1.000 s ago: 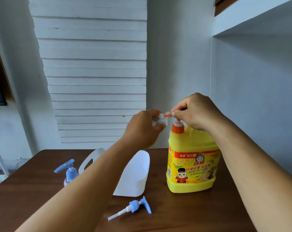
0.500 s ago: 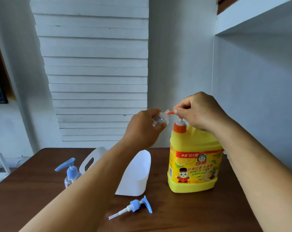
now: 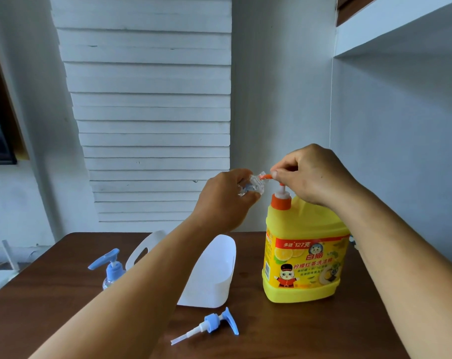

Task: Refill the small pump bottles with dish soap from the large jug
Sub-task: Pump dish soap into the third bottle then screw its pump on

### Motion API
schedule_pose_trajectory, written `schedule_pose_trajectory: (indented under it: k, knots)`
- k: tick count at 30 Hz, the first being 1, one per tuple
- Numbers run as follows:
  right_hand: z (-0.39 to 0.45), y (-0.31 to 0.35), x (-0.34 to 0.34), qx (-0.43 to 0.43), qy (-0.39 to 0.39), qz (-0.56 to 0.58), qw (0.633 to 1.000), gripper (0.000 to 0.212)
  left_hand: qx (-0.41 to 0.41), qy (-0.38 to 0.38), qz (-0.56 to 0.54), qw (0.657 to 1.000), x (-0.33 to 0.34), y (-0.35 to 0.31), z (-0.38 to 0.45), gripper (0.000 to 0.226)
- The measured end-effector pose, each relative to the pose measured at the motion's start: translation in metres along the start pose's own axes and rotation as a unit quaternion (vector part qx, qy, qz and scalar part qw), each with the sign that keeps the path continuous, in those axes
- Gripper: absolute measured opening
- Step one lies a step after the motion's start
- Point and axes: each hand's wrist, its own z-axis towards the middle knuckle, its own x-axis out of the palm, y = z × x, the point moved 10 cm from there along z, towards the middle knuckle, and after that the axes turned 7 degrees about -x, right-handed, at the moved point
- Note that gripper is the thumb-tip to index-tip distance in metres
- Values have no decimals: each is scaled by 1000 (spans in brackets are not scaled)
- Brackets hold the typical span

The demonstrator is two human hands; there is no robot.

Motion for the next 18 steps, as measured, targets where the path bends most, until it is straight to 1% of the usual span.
schedule_pose_trajectory:
  k: [5, 7, 10, 12, 15, 18]
  knots:
    - [-5, 0, 3, 0, -31, -2, 1000, 17, -10, 3, -3, 1000, 3, 6, 2, 25]
    - [-6, 0, 8, 5, -13, -9, 1000, 17, -17, 10, -4, 1000, 7, 9, 0, 26]
    - [3, -2, 10, 24, 35, -34, 999, 15, -13, 7, -5, 1000, 8, 9, -3, 20]
    - [10, 1, 6, 24, 43, -49, 998, 16, -13, 5, -11, 1000, 6, 8, -2, 21]
    - [10, 1, 0, 22, 21, -31, 999, 16, -11, 4, -20, 1000, 3, 8, 4, 22]
    - [3, -1, 2, 8, 4, -15, 1000, 16, -8, 7, -21, 1000, 7, 9, 5, 19]
